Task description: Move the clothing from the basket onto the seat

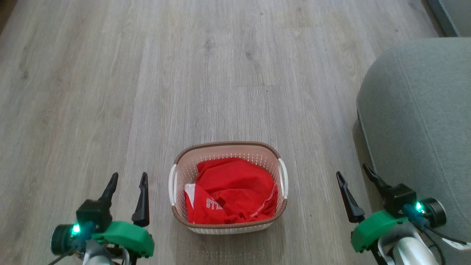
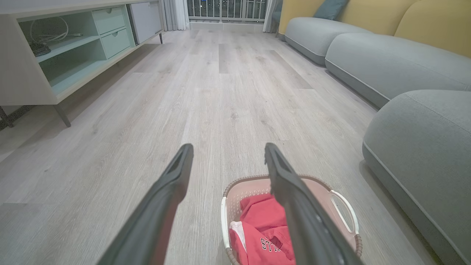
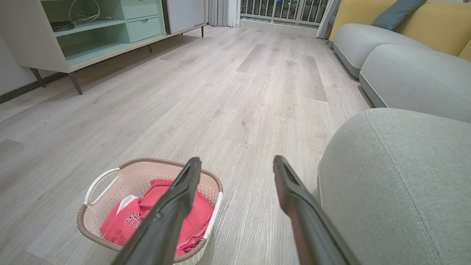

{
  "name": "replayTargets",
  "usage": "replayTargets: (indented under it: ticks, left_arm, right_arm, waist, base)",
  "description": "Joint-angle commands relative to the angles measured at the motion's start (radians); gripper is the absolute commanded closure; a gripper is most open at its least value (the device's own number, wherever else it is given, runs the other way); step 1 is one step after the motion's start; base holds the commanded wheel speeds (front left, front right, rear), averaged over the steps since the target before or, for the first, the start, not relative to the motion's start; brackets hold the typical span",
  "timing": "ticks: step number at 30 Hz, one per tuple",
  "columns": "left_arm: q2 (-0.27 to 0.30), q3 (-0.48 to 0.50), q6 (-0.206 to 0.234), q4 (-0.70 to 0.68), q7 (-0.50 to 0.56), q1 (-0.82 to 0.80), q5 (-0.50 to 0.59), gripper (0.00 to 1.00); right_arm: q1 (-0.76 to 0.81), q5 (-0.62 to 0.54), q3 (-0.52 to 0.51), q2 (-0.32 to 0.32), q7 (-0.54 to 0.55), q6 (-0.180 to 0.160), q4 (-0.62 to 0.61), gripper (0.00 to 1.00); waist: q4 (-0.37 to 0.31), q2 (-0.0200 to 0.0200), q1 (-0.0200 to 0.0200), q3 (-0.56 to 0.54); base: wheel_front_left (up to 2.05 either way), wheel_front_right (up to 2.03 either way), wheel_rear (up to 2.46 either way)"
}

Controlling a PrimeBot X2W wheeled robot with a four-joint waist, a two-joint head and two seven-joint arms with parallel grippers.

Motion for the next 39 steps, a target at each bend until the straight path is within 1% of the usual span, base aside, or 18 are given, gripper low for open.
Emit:
replayTargets:
  ticks: [1,5,6,9,13,19,24,27,31,36,39]
  left_arm:
    - [0.011,0.026,-0.003,-0.028,-0.013,-0.035,-0.008,0.00]
    - [0.011,0.011,-0.009,-0.020,-0.013,-0.078,-0.009,0.00]
    - [0.011,0.011,-0.009,-0.020,-0.013,-0.078,-0.009,0.00]
    - [0.011,-0.018,-0.016,-0.003,-0.013,-0.133,-0.006,0.00]
    - [0.011,-0.076,-0.028,0.055,-0.013,-0.251,0.010,0.00]
    - [0.011,-0.189,-0.047,0.219,-0.013,-0.493,0.058,0.00]
    - [0.011,-0.285,-0.048,0.401,-0.007,-0.696,0.104,0.00]
    - [0.011,-0.343,-0.039,0.524,0.034,-0.810,0.132,0.00]
    - [0.011,-0.386,-0.025,0.669,0.071,-0.920,0.152,0.00]
    - [0.023,-0.403,-0.023,0.820,0.098,-1.024,0.169,0.00]
    - [0.042,-0.407,-0.020,0.892,0.115,-1.078,0.173,0.00]
  right_arm:
    - [-0.036,-0.002,0.019,-0.019,-0.012,0.000,-0.034,0.00]
    - [-0.069,0.001,0.008,-0.013,-0.012,0.000,-0.053,0.00]
    - [-0.069,0.001,0.008,-0.013,-0.012,0.000,-0.053,0.00]
    - [-0.103,-0.001,-0.004,-0.006,-0.012,0.000,-0.079,0.00]
    - [-0.173,-0.007,-0.028,-0.001,-0.012,0.000,-0.121,0.00]
    - [-0.295,-0.017,-0.060,0.007,-0.012,0.000,-0.191,0.00]
    - [-0.376,-0.015,-0.116,0.029,-0.012,0.000,-0.237,0.00]
    - [-0.407,-0.015,-0.127,0.040,-0.012,0.000,-0.258,0.00]
    - [-0.430,-0.013,-0.118,0.054,-0.012,0.000,-0.277,0.00]
    - [-0.439,0.004,-0.115,0.070,-0.012,0.000,-0.295,0.00]
    - [-0.440,0.013,-0.117,0.079,-0.012,0.000,-0.304,0.00]
  waist:
    - [-0.002,0.0000,0.0000,0.016]
    - [-0.009,0.0000,0.0000,0.083]
    - [-0.009,0.0000,0.0000,0.083]
    - [-0.018,0.0000,0.0000,0.163]
    - [-0.031,0.0000,0.0000,0.307]
    - [-0.071,0.0000,0.0000,0.537]
    - [-0.110,0.0000,0.0000,0.672]
    - [-0.135,0.0000,0.0000,0.728]
    - [-0.176,0.0000,0.0000,0.780]
    - [-0.222,0.0000,0.0000,0.843]
    - [-0.249,0.0000,0.0000,0.878]
  base:
    - [0.00,0.00,0.00]
    - [0.00,0.00,0.00]
    - [0.00,0.00,0.00]
    - [0.00,0.00,0.00]
    - [0.00,0.00,0.00]
    - [0.00,0.00,0.00]
    - [0.00,0.00,0.00]
    - [0.00,0.00,0.00]
    - [0.00,0.00,0.00]
    - [0.00,0.00,0.00]
    - [0.00,0.00,0.00]
